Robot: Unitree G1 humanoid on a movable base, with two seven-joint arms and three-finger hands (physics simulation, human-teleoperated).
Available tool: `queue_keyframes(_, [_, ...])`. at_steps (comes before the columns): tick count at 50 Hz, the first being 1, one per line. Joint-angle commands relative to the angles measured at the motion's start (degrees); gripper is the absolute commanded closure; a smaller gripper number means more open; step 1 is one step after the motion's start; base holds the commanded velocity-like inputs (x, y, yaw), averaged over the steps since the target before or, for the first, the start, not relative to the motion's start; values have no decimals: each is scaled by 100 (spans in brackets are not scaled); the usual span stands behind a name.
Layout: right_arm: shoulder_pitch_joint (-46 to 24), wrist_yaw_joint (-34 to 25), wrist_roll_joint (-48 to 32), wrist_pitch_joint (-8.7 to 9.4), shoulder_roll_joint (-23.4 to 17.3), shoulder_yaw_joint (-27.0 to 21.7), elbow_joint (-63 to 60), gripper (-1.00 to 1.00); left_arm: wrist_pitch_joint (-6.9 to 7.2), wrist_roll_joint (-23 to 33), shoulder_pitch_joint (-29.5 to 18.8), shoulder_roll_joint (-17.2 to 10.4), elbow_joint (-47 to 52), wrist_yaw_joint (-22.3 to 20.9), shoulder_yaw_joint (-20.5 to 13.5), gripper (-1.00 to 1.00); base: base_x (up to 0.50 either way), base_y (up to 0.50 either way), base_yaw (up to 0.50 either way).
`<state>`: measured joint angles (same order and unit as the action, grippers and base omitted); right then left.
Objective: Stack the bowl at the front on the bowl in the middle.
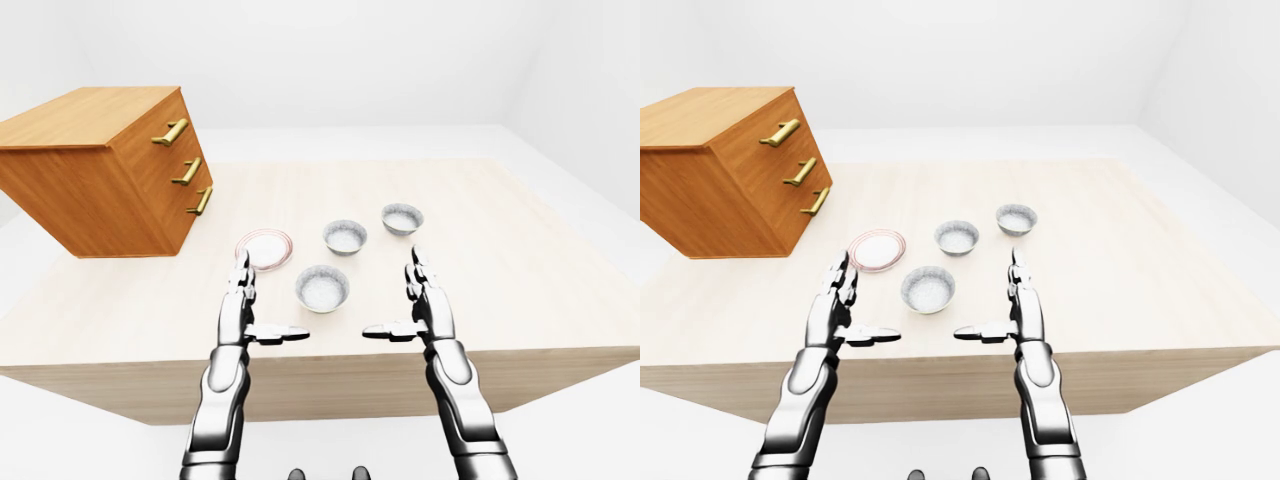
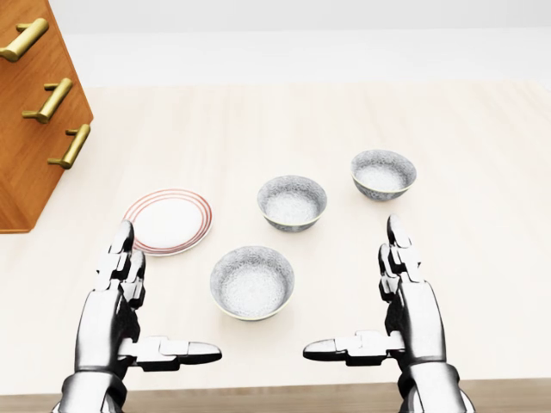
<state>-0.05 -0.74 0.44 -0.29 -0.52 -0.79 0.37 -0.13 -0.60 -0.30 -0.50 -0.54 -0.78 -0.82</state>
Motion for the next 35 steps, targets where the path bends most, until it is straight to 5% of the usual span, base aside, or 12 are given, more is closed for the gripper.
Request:
queue_keyframes(1, [21,-133,-27,49,-71,-96,-64,-100,11,-171,-138,-83,-182,-135,-201,-100,0,0,0])
queue_keyframes(7, [-20,-59,-273,328,-52,-40,-262,-100,231,-212,-301,-163,-111,-123,-310,-100,0,0,0])
queue_keyframes(10, [-103,-80,-336,529,-89,-65,-502,-100,513,-191,-513,-264,-38,-165,-378,-100,0,0,0])
queue_keyframes(20, [-331,-146,-146,529,-97,-154,-1071,-100,513,-64,-1250,-635,182,-84,-715,-100,0,0,0])
queue_keyframes(35, [-212,-333,-67,529,-48,-12,-1071,-100,513,-208,-1203,-577,379,-86,-721,-100,25,-16,0])
